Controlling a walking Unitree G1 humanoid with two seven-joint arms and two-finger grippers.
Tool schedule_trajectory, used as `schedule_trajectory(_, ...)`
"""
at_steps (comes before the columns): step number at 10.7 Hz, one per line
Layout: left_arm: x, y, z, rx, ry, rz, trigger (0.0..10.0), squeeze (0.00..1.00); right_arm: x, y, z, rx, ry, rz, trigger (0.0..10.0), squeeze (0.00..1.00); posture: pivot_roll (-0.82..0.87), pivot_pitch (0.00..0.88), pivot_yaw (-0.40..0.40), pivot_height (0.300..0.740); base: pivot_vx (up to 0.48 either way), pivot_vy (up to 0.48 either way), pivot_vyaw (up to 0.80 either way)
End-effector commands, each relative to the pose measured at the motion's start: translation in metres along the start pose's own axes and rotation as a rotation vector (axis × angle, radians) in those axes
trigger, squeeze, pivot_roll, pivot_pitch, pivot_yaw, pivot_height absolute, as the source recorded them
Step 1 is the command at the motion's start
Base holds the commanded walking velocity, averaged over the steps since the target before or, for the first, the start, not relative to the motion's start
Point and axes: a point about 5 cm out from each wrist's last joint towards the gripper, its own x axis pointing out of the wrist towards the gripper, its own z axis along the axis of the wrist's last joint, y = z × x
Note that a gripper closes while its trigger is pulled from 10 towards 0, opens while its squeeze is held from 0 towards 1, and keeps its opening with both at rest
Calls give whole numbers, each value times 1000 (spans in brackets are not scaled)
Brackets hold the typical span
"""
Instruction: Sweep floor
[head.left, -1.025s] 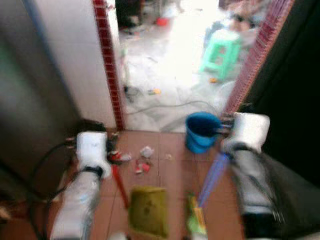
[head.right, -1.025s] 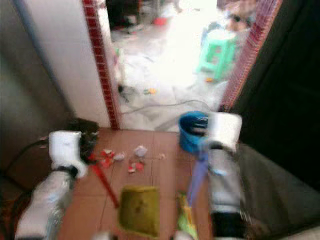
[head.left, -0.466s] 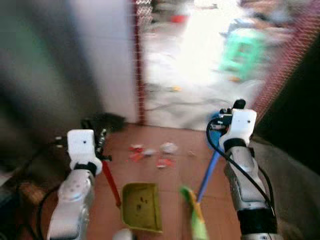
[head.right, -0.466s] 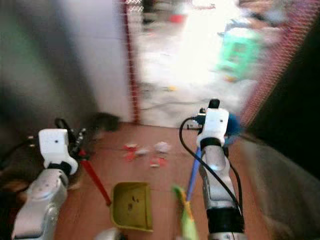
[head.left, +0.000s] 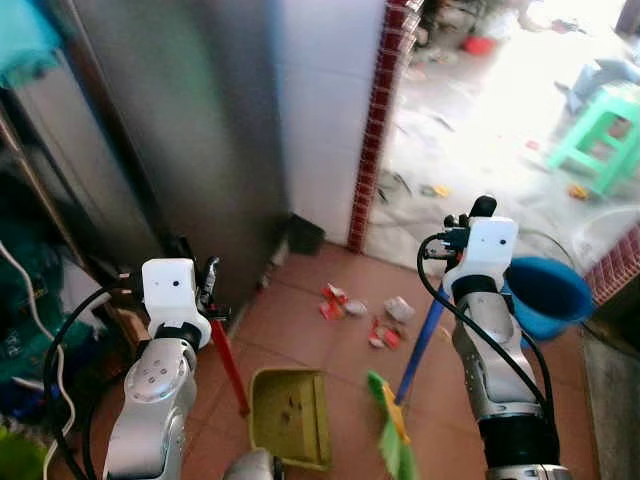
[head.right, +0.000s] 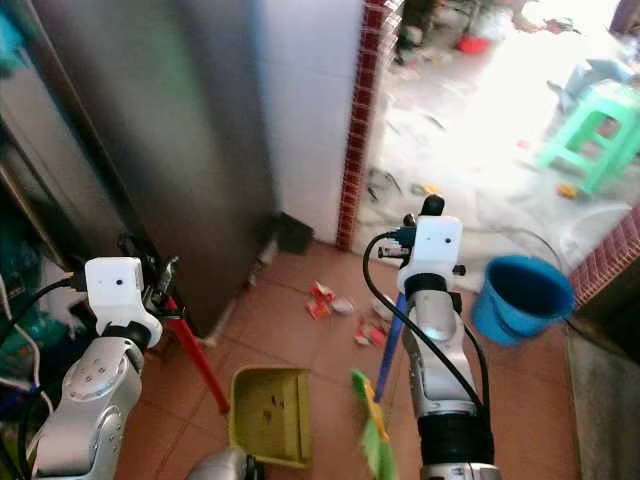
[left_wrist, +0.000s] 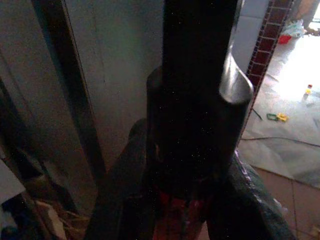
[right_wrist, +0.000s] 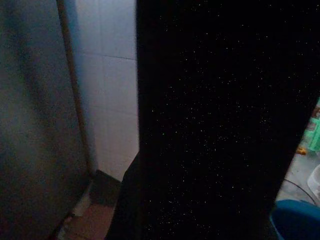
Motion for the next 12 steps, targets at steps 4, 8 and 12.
schedule_trajectory(4, 1, -5, 20, -8, -101, -14, 10000, 0, 7, -7, 17, -58, -86, -36, 10000, 0, -16, 0, -13, 740, 437, 0, 0)
schedule_trajectory(8, -1, -11, 19, -19, -98, -26, 10000, 0, 12, -3, 28, -105, -158, -14, 10000, 0, -17, 0, 2, 740, 460, 0, 0)
schedule_trajectory(12, 2, -10, 24, -14, -112, -33, 10000, 0, 14, 3, 28, -93, -167, -10, 10000, 0, -16, 0, 17, 740, 461, 0, 0)
